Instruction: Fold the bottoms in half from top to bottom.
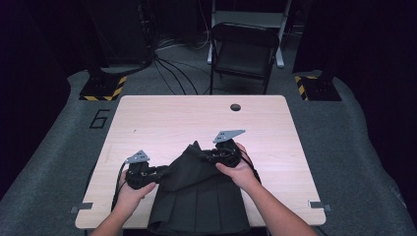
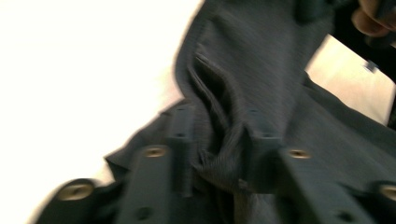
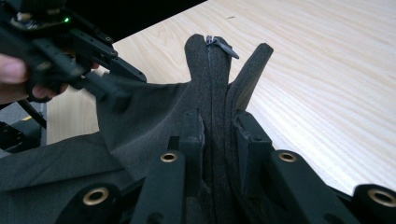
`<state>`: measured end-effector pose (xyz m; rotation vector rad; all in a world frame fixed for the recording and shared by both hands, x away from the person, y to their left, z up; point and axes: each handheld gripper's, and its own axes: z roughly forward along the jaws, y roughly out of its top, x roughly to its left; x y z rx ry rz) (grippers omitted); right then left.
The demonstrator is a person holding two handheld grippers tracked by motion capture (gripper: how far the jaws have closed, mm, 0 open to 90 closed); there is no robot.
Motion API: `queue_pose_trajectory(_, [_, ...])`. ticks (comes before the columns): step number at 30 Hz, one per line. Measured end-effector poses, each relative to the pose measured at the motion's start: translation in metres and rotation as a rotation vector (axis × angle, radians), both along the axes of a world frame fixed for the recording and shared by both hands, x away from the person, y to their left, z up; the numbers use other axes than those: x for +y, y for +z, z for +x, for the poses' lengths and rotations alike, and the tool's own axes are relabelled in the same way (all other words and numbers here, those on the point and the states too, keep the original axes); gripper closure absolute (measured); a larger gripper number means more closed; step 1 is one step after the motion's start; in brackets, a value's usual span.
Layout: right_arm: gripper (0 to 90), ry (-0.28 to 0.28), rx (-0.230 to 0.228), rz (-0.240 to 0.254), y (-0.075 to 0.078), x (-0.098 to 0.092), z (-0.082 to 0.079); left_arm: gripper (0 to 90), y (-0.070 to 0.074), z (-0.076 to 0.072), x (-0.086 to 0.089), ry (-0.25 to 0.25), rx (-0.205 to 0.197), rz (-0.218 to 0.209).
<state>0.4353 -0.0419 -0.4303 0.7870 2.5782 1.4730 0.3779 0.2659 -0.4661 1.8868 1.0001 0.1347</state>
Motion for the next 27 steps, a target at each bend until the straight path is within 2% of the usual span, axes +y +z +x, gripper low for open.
queue_pose_trajectory(1, [74.5,0.0,-0.007,0.006,0.0,-0.002,0.0,75.2,0.002,0.001,0.0,0.011,-0.002,-0.003])
queue_pose_trajectory(3, [74.4,-0.009,-0.015,0.014,0.001,-0.006,0.0,78.2,0.007,0.004,0.001,0.021,-0.024,-0.008])
queue_pose_trajectory(7, [73.7,-0.018,-0.029,0.031,0.006,-0.015,-0.004,79.7,0.023,0.005,0.002,0.011,-0.086,-0.022])
queue_pose_trajectory(12, [72.4,-0.01,-0.055,0.061,0.012,-0.026,-0.014,80.1,0.041,0.001,0.002,-0.035,-0.156,-0.017])
queue_pose_trajectory(24, [74.3,0.003,-0.122,0.059,0.014,-0.045,-0.042,80.2,0.058,-0.005,-0.004,-0.11,-0.202,-0.015])
queue_pose_trajectory(27, [74.4,0.0,-0.123,0.054,0.012,-0.049,-0.048,80.1,0.059,-0.008,-0.007,-0.136,-0.2,-0.011])
